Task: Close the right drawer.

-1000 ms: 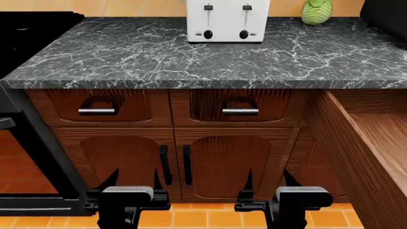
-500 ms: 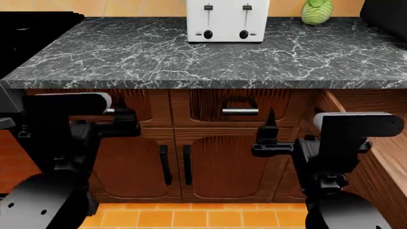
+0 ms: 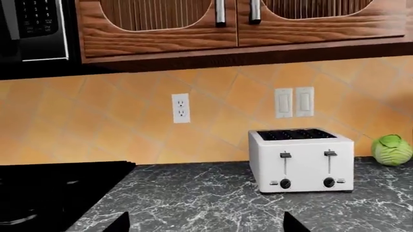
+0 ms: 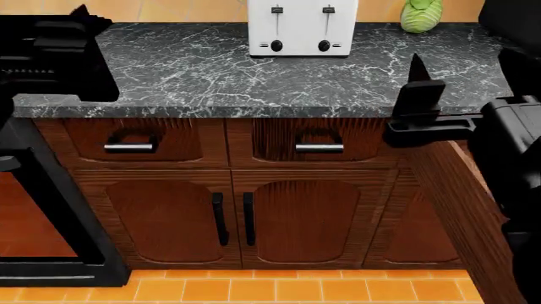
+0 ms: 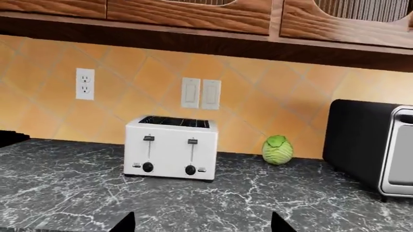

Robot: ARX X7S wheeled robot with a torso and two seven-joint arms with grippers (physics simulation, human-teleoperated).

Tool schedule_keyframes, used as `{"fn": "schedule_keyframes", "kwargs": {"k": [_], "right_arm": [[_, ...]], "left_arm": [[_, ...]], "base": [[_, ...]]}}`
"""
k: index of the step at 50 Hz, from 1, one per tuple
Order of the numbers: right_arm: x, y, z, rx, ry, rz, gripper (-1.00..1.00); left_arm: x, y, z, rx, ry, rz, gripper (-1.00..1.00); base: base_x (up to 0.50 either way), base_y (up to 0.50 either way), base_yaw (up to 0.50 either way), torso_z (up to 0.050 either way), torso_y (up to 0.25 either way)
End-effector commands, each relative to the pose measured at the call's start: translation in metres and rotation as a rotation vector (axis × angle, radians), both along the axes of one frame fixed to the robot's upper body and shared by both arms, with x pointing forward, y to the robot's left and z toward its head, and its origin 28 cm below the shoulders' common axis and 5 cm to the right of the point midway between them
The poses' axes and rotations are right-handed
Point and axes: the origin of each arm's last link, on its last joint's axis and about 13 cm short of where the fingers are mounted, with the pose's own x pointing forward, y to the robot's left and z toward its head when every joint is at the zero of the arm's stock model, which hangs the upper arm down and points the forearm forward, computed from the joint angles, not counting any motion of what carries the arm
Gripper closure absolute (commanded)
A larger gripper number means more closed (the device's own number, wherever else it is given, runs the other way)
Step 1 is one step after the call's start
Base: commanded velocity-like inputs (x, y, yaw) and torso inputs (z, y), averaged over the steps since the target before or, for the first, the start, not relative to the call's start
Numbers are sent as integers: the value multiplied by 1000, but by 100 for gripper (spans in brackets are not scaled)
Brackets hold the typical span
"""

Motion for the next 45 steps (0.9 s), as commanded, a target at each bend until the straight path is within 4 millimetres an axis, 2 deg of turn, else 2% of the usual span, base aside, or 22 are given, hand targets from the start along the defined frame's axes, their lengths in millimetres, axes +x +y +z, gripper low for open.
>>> {"fn": "schedule_keyframes", "kwargs": {"k": [1, 11, 12, 45], "right_arm": [[-22, -14, 22, -16, -19, 8, -100], [-20, -19, 24, -38, -13, -17, -100], [-21, -19, 24, -5, 3, 25, -100], [-23, -32, 38, 4, -47, -12, -100]], "left_arm": [[-24, 15, 22, -8, -16, 12, -100], [-22, 17, 22, -19, -17, 11, -100], [-22, 17, 22, -17, -18, 10, -100], [-21, 20, 24, -42, -23, 22, -100]], "base": [[0, 0, 0, 0, 0], [0, -449, 0, 0, 0], [-20, -500, 0, 0, 0], [0, 0, -500, 0, 0]]}}
